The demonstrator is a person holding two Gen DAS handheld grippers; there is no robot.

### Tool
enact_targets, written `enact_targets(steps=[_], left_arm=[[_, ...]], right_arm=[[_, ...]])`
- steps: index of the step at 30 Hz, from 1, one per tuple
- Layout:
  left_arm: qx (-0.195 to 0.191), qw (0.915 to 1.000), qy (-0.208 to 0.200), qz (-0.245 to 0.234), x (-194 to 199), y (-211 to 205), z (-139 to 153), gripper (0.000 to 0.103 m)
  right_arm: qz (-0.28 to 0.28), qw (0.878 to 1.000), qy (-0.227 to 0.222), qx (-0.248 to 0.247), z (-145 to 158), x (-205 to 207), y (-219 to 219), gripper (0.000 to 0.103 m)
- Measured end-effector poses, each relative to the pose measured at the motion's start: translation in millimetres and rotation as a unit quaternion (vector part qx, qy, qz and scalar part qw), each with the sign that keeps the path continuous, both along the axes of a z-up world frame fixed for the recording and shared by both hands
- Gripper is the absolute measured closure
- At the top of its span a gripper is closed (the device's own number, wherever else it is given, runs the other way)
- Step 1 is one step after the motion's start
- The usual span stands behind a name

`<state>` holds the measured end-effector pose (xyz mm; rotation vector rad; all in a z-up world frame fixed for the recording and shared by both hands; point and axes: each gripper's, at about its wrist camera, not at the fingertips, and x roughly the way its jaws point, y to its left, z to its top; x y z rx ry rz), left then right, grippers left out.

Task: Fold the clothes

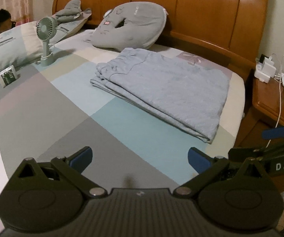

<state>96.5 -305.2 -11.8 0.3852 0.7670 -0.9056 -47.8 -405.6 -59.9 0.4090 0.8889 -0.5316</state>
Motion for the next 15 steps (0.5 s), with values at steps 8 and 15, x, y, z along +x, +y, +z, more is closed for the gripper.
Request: enact_targets(steps=[8, 15], left_arm=[[0.005, 1.0000, 0.005, 0.006, -5, 0, 8, 0.001], [0.005, 0.9999, 0.007, 0.011, -7, 1, 12, 0.001]], right_arm=[[-0.001, 1.000, 0.004, -0.006, 7, -5, 3, 0.000], [-0.001, 1.000, 0.004, -0.012, 11, -8, 5, 0.000]])
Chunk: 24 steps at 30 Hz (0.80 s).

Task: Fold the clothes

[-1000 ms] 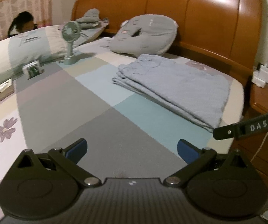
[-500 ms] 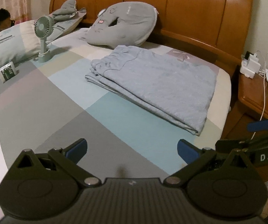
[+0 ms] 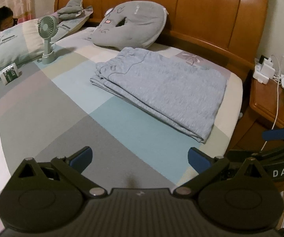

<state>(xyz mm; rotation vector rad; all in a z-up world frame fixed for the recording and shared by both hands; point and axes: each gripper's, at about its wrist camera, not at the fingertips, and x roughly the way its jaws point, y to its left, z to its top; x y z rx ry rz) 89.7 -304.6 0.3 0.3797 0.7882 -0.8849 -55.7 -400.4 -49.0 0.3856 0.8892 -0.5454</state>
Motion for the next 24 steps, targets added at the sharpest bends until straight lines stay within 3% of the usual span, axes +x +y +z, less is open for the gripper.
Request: enact_targets(steps=[24], left_arm=[[0.003, 1.0000, -0.003, 0.003, -3.3, -2.0, 5.1, 0.001]], right_arm=[[-0.004, 1.000, -0.004, 0.001, 1.9, -3.4, -0.3, 0.000]])
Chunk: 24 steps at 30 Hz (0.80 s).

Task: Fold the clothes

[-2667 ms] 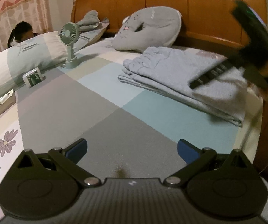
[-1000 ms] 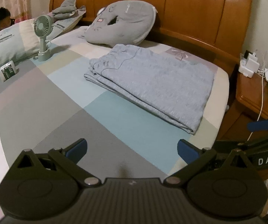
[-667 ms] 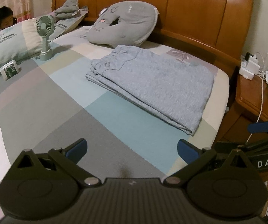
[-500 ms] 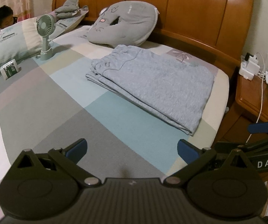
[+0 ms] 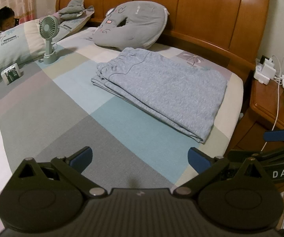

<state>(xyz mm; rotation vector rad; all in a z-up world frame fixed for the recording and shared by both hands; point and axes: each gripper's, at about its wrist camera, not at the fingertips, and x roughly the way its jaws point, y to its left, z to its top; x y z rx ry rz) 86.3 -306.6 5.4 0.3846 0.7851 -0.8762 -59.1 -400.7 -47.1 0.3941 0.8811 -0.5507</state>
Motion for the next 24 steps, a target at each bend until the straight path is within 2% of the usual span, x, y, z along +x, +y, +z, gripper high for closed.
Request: enact_targets(steps=[24], left_arm=[[0.002, 1.0000, -0.002, 0.000, 0.6, -3.9, -0.7, 0.001]], right_arm=[[-0.004, 1.000, 0.003, 0.000, -1.4, 0.2, -1.7, 0.000]])
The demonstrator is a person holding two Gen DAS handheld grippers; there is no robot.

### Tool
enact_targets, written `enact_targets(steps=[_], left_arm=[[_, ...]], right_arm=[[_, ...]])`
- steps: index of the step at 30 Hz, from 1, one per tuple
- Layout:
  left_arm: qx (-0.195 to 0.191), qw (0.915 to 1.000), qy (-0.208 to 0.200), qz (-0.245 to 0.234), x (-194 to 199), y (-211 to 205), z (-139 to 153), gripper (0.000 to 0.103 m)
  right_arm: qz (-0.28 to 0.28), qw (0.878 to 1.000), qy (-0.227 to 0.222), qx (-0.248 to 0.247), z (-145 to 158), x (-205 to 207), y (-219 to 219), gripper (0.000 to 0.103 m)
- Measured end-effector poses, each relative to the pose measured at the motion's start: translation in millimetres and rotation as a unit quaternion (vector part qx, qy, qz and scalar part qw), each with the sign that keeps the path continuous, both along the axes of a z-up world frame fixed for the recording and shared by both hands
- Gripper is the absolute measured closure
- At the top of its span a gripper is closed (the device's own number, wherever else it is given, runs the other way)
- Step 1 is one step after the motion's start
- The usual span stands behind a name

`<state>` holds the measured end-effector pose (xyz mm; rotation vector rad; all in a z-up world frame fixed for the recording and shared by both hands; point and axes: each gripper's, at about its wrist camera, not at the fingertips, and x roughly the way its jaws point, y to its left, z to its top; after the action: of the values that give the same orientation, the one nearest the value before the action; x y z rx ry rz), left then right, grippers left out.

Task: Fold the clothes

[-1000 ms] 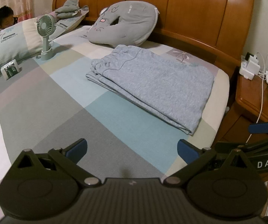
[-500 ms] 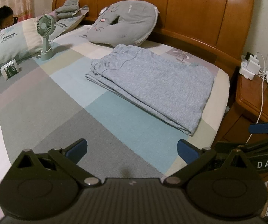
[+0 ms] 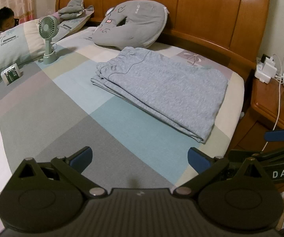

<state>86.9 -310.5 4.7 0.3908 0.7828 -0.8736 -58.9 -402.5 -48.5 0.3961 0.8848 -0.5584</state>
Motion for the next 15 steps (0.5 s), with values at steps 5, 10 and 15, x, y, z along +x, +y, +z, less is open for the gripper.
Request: enact_targets(steps=[5, 10, 15], left_arm=[[-0.002, 1.0000, 0.000, 0.000, 0.3, 0.9, 0.4, 0.001], [-0.002, 1.0000, -0.002, -0.001, 0.0, 1.1, 0.6, 0.001], [-0.002, 1.0000, -0.004, -0.001, 0.1, 1.2, 1.1, 0.001]], right_arm=[[-0.001, 1.000, 0.000, -0.001, 0.2, -0.1, 0.5, 0.000], [0.000, 1.000, -0.001, 0.000, -0.3, -0.1, -0.3, 0.000], [0.000, 1.000, 0.000, -0.001, -0.4, 0.5, -1.3, 0.000]])
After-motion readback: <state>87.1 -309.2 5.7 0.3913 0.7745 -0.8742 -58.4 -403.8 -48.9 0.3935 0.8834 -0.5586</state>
